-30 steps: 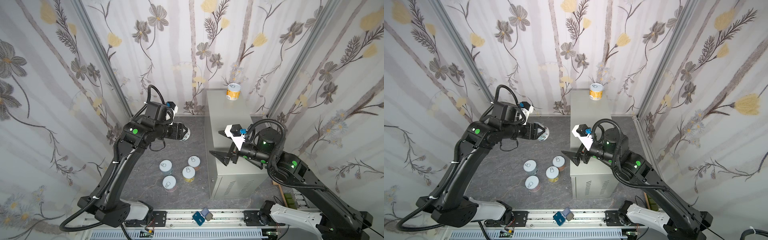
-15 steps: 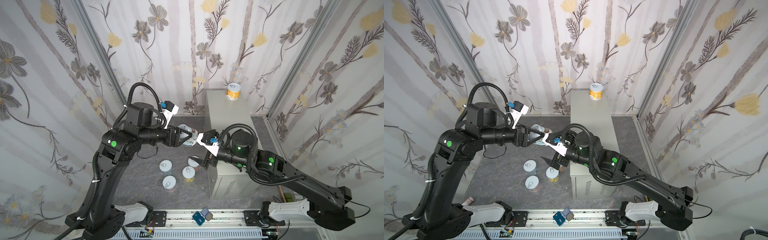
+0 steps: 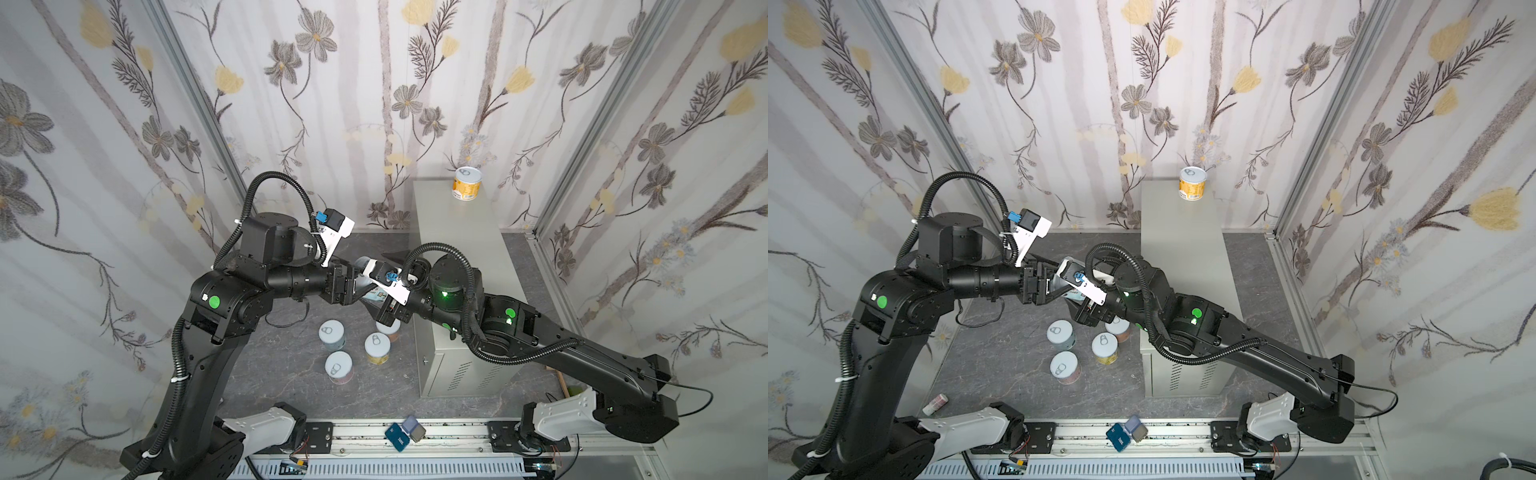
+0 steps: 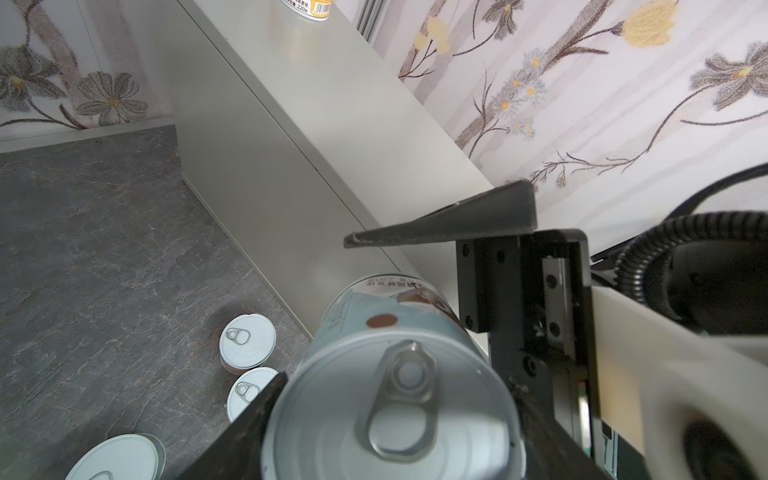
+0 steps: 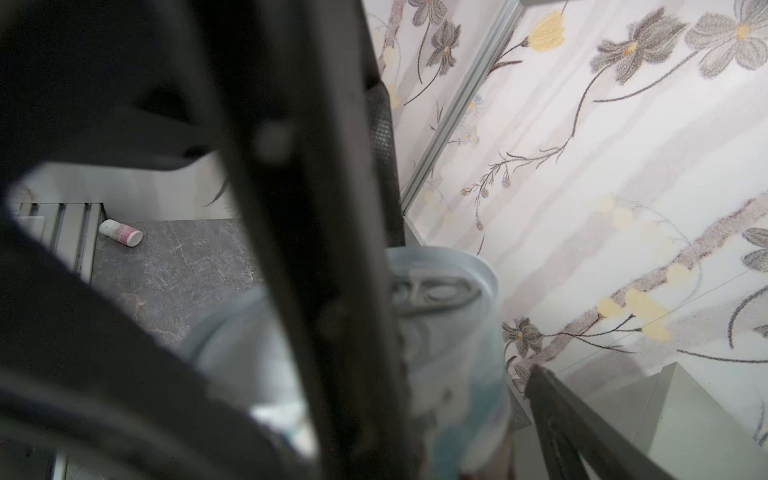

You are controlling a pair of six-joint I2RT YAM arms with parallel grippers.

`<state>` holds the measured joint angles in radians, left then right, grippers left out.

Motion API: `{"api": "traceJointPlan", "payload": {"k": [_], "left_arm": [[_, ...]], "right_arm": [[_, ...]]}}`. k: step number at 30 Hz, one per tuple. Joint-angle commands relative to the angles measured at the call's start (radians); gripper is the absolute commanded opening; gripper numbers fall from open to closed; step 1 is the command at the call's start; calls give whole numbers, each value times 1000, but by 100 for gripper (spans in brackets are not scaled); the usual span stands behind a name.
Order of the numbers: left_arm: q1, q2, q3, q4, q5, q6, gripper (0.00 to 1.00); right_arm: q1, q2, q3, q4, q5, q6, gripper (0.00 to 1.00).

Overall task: Place and organize the canned foods onto the counter
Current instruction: 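Lift the pale blue can with the left gripper toward the approaching right gripper, then take the pale blue can with the right gripper and lower it onto the cabinet top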

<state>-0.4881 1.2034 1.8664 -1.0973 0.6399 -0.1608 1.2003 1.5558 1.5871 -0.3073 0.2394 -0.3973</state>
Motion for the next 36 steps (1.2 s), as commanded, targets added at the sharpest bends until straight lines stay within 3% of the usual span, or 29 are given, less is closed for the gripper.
{"api": "traceJointPlan", "payload": {"k": [1,12,17,22,28,36], "left_arm": [[0,-2,3,39,22,9,53],[1,21,6,58,34,6,55],[1,36,10,84,75,-4,75],[4,25,12,122,26,-25,99],[25,31,-10,205,56,-65,100],[23,51,-103,393,170,-139,100]], "right_arm": [[8,17,24,36,64,-41,97],[12,12,22,32,80,-43,73],[6,-2,7,50,77,-40,71],[-35,-43,-37,82,27,-14,68],[-138,-160,-155,144,-73,44,68],[-431,-312,-326,244,-284,217,70]]}}
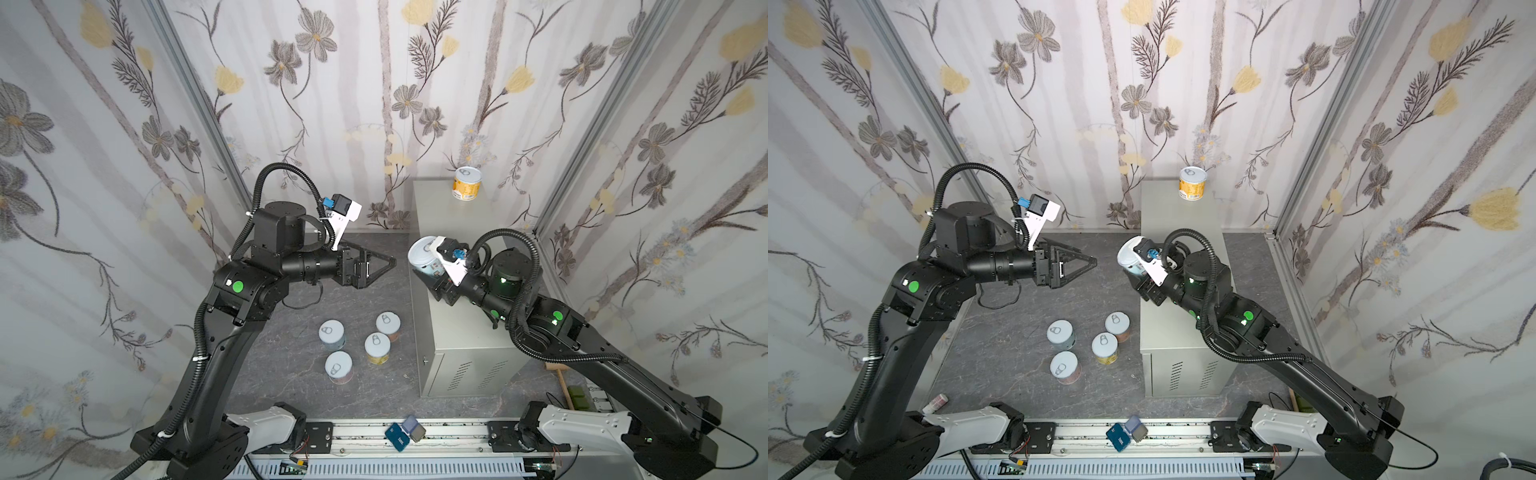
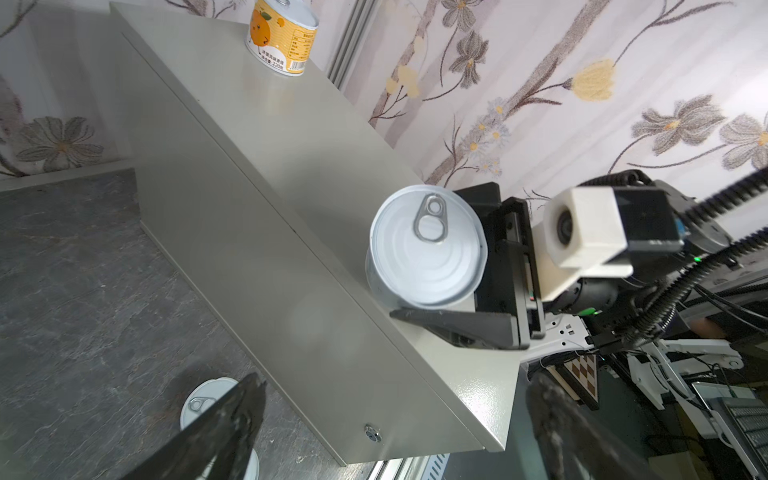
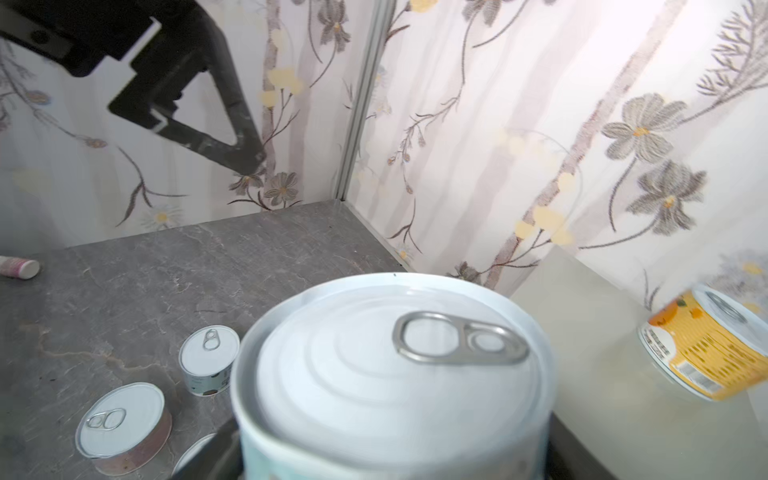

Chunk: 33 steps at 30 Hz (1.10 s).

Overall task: Place and organize the canned foods onto the counter
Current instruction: 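Take the pale blue can with the right gripper and lower it onto the cabinet top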

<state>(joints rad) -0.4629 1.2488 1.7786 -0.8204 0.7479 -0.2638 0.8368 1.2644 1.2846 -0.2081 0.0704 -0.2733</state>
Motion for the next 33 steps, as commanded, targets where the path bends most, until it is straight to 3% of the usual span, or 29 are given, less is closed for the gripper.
{"api": "traceJointPlan", "payload": {"k": [1,5,14,24,33], "left_arm": [[-3,7,-24,132,65,-43,100],[-10,24,-63,248,112,-112,100],[-38,86,-51,260,75,-114,100],[-50,93,-94,306,36,-120,100],[-73,134,-107,410,11,-150,100]], "right_arm": [[-102,-26,-32,154,-139,117,70],[-209,-15,-37,168,-224,184,70],[-300,52,-22,178,-268,213,71],[-315,96,-27,209,-303,232,72],[-317,101,-31,199,-295,228,78]]}}
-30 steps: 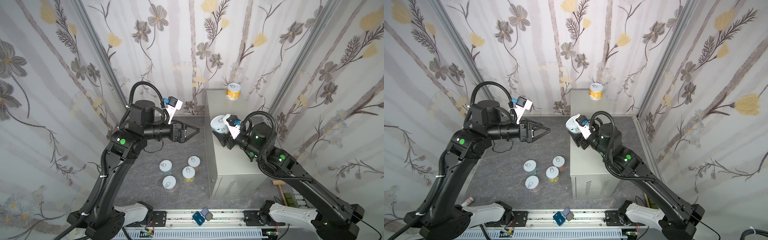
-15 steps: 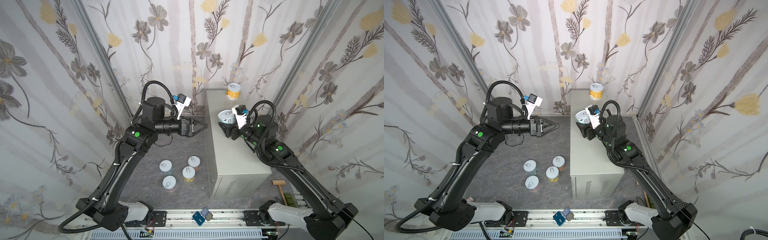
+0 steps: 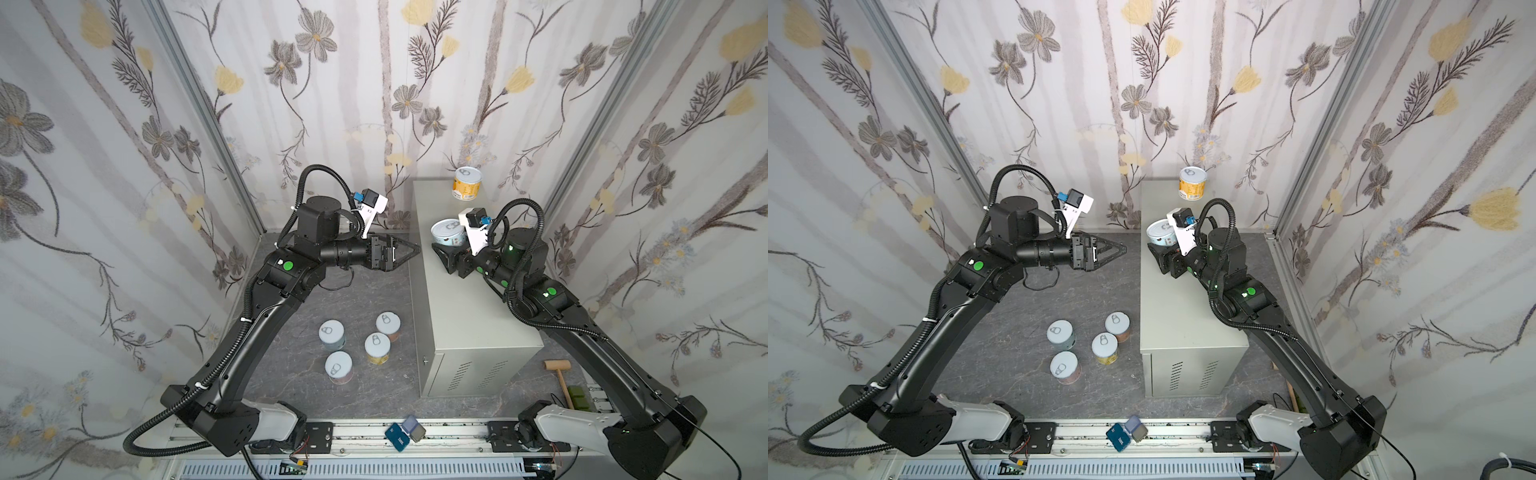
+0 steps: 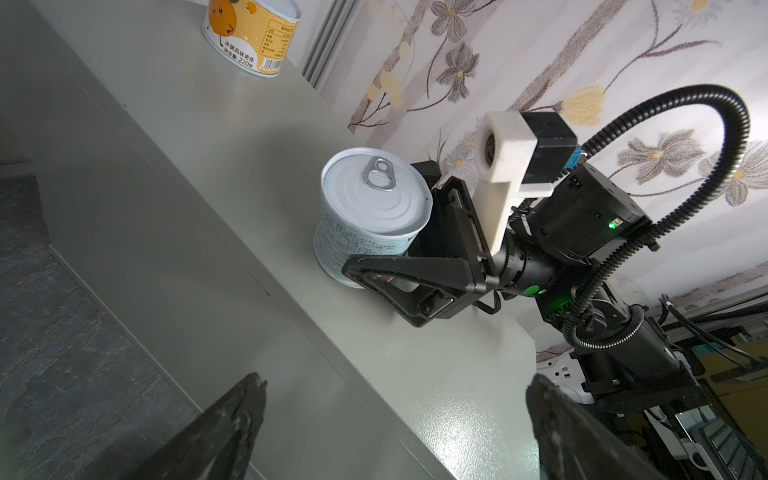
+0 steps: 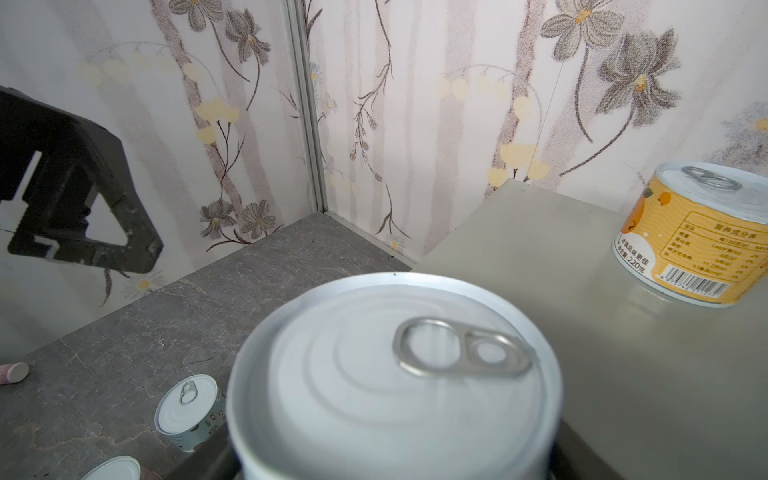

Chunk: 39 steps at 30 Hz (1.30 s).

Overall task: Place and organize the canned foods onto the counter
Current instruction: 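Take the pale blue can with the right gripper and lower it onto the cabinet top, then open the right gripper off the pale blue can while the left gripper grasps it, then move the blue can beside the yellow can with the left gripper while right retracts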

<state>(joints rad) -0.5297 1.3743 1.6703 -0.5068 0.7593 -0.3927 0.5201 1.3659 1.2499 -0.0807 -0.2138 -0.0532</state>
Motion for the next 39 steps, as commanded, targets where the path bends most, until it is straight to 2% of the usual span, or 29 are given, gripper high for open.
{"api": "traceJointPlan", "payload": {"k": [1,7,9,11,13,17,21,30,39], "left_arm": [[-11,18,9,102,-2,-21,100],[-54,72,41,99,-74,-1,99],[-81,100,73,54,-130,39,99],[-108,138,122,-9,-199,85,100],[-135,168,165,-52,-264,121,100],[-183,214,232,-105,-349,187,100],[-243,246,273,-146,-497,285,100],[-294,365,397,-196,-549,359,97],[-295,456,501,-222,-600,397,85]], "right_arm": [[0,-3,0,70,-12,8,79],[-4,-45,-23,66,-17,-2,83],[-10,-74,-20,61,-30,7,89],[-24,-102,0,28,-54,28,98],[-35,-122,54,-70,-71,40,100],[-50,-174,128,-237,45,72,100],[-92,-235,141,-324,164,93,100],[-153,-317,136,-422,251,64,100],[-155,-388,70,-422,257,70,100]]}}
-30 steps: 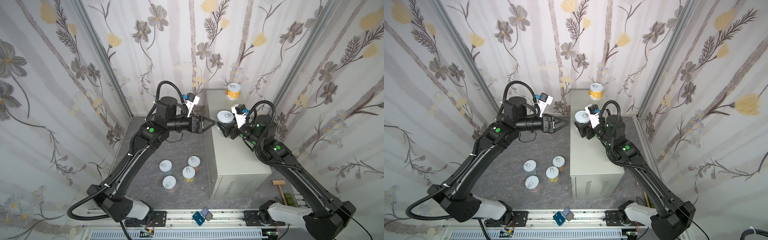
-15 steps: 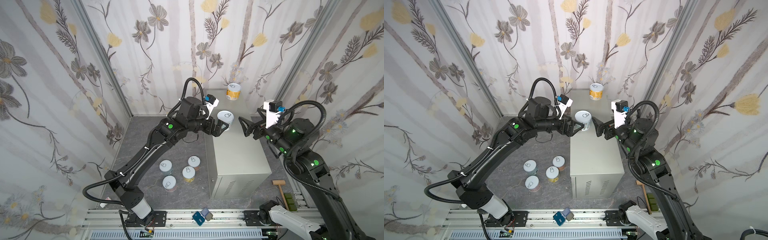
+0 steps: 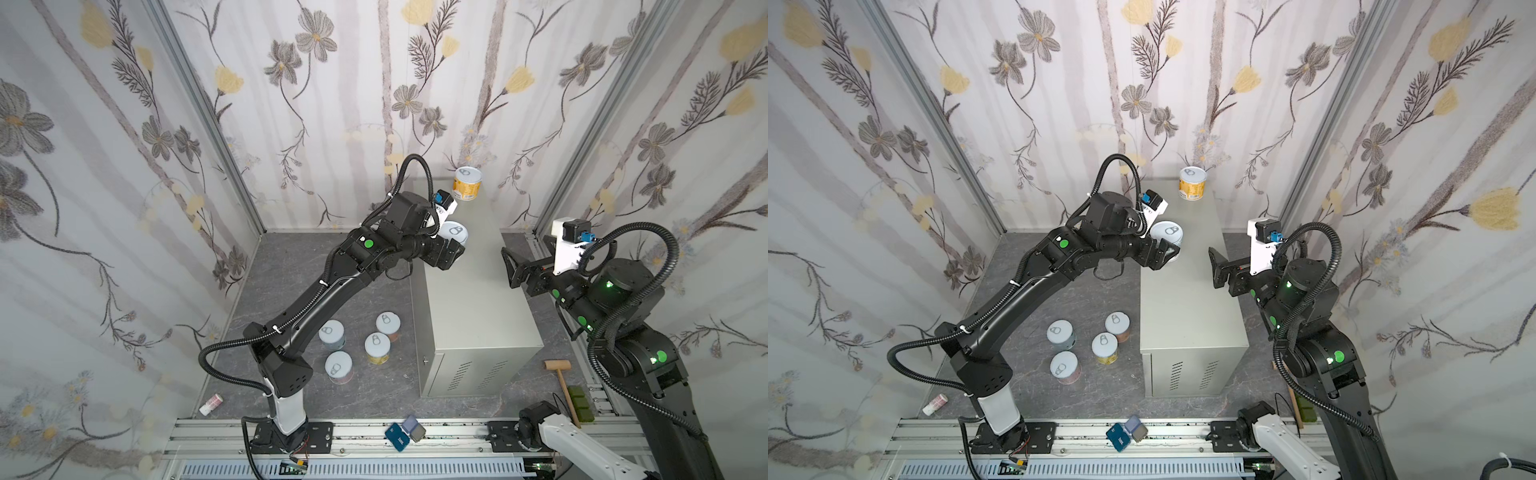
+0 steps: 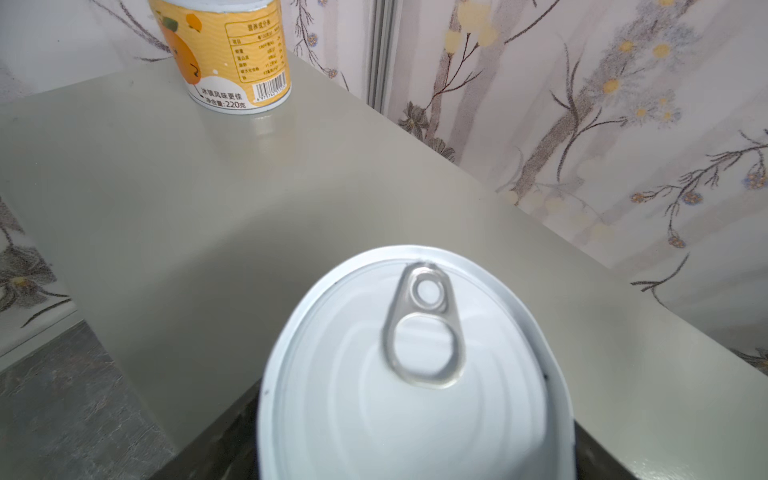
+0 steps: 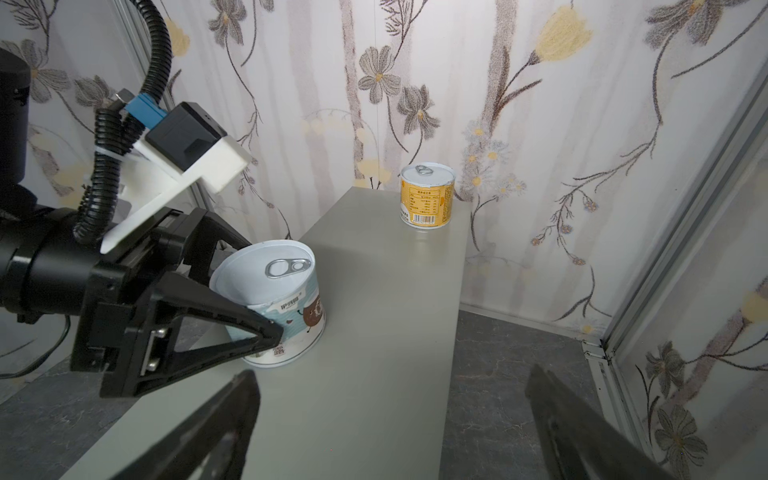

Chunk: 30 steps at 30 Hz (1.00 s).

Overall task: Place and organize the canned foods onto the counter
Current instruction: 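Move the blue can beside the yellow can with the left gripper while right retracts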

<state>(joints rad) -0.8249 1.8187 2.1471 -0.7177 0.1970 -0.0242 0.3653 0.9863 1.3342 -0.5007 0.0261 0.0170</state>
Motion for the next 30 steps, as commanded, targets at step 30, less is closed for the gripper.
{"api": "traceJointPlan", "payload": {"k": [30], "left_arm": [[188,395,470,109,-44,148,71]], "right_arm": [[1,-147,-195,21,-93,-12,100]]}}
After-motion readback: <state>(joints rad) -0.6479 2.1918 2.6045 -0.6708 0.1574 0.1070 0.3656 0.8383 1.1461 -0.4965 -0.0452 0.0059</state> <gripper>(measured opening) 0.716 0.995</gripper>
